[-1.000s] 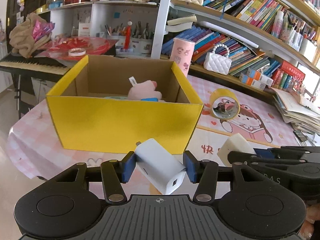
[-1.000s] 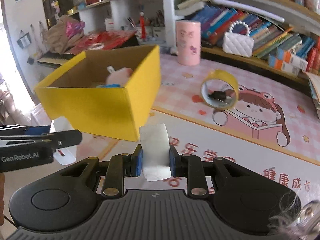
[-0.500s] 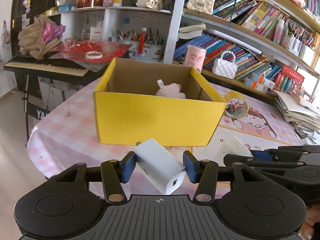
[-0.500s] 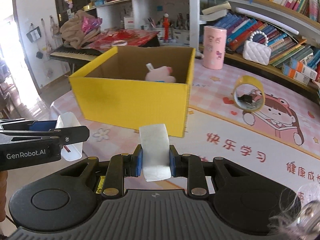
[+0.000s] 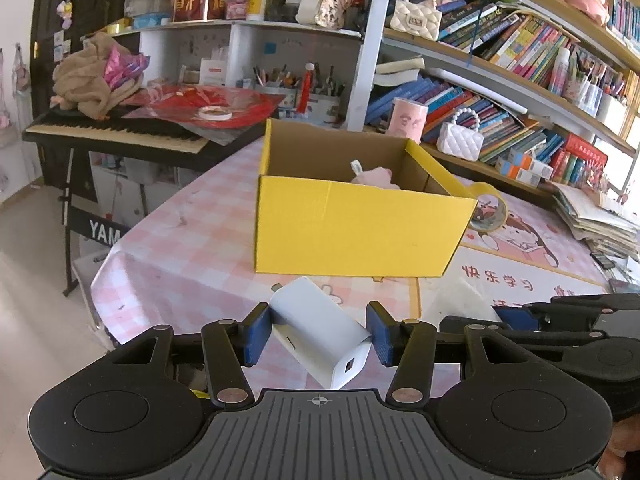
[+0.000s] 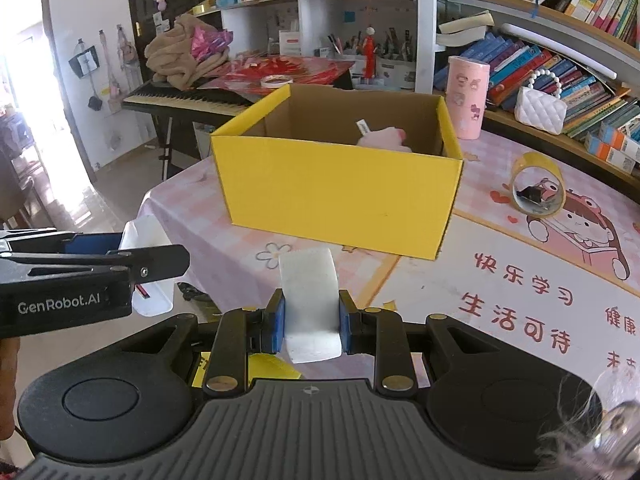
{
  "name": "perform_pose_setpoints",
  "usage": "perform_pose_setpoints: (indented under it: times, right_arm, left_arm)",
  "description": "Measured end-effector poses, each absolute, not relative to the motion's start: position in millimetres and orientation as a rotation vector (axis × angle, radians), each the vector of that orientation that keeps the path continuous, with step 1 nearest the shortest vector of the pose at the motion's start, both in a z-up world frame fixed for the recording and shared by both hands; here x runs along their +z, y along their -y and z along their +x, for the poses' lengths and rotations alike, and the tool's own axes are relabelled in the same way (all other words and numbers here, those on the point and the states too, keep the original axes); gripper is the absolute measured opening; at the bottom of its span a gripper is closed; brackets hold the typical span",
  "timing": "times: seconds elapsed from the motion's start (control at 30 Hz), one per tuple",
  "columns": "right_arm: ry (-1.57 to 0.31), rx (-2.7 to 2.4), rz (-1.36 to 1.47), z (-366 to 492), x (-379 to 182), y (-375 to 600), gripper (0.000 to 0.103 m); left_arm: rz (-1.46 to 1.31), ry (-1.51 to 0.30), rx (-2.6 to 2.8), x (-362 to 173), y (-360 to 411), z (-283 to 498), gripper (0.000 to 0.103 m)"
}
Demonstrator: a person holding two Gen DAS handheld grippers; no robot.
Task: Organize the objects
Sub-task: 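Carry both white chargers over the yellow box with both tools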
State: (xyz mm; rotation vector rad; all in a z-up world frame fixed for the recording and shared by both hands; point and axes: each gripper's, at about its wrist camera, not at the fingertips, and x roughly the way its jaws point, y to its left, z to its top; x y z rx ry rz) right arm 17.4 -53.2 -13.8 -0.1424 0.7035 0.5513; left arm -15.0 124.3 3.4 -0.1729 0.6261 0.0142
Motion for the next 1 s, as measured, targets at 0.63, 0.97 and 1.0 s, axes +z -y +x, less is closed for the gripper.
perform_pose_setpoints:
  times: [0.63, 0.97, 1.0]
  right_arm:
    - [-0.441, 0.496, -0.132, 91.6, 45.5, 43.3, 0.024]
    - [-0.491, 0.562, -0.205, 165.8, 25.5, 22.5, 0.024]
    - [-0.503, 0.576, -0.209, 171.9, 21.4, 21.2, 0.024]
  left_arm:
    - [-0.201, -0.435, 0.017, 53.3, -134.3, 62.3, 0.05]
    - [-0.195, -0.451, 0.06, 51.6, -124.4, 127.6, 0.05]
    - [-0.196, -0.461, 0.063, 49.5, -123.3, 133.4, 0.05]
